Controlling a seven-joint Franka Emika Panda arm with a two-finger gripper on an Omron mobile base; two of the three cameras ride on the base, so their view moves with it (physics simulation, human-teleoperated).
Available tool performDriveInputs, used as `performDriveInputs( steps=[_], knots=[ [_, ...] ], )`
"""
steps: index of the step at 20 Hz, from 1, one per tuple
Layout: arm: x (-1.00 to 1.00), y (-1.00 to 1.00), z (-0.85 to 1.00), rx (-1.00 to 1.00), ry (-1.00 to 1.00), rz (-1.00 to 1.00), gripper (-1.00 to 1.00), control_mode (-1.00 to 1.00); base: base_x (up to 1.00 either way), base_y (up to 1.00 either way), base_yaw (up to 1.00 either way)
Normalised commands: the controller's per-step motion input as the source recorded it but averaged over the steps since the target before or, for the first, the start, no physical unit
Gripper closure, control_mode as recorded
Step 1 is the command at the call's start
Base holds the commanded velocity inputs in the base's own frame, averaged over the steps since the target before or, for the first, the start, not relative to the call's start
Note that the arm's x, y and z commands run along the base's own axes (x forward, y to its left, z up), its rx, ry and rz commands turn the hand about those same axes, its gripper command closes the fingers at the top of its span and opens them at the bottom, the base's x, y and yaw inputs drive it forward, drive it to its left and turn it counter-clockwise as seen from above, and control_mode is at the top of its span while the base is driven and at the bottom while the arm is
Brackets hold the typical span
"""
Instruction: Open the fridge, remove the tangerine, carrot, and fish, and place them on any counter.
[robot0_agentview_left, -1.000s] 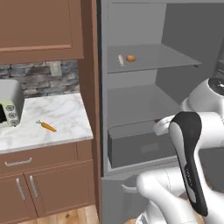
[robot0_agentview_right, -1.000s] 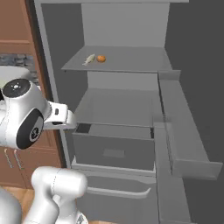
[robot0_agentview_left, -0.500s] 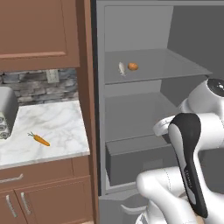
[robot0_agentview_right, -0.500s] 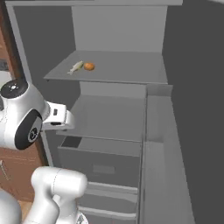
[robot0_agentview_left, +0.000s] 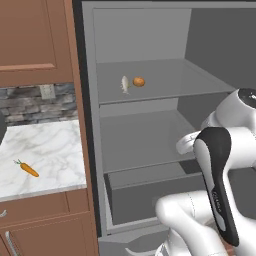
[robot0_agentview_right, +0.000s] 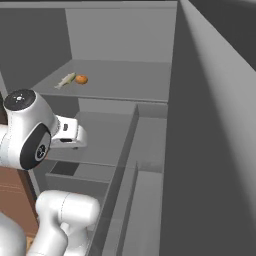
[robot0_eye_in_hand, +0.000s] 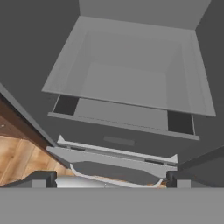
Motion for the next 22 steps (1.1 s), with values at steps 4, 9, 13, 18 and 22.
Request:
performDriveInputs(
  steps=[4,9,13,18,22],
  knots=[
    [0.0,0.0,0.0,0.0,0.0,0.0,-1.0,1.0,0.0,-0.01,0.0],
    [-0.14,-0.02,0.08,0.06,-0.01,0.0,-1.0,-1.0,0.0,-0.01,0.0],
    [-0.02,0.0,0.37,0.02,-0.05,0.0,-1.0,-1.0,0.0,0.0,0.0],
    [0.02,0.01,0.57,0.04,0.0,-0.06,-1.0,-1.0,0.0,0.0,0.0],
    [0.13,0.06,0.62,0.14,0.0,-0.06,-1.0,-1.0,0.0,0.0,0.0]
  ],
)
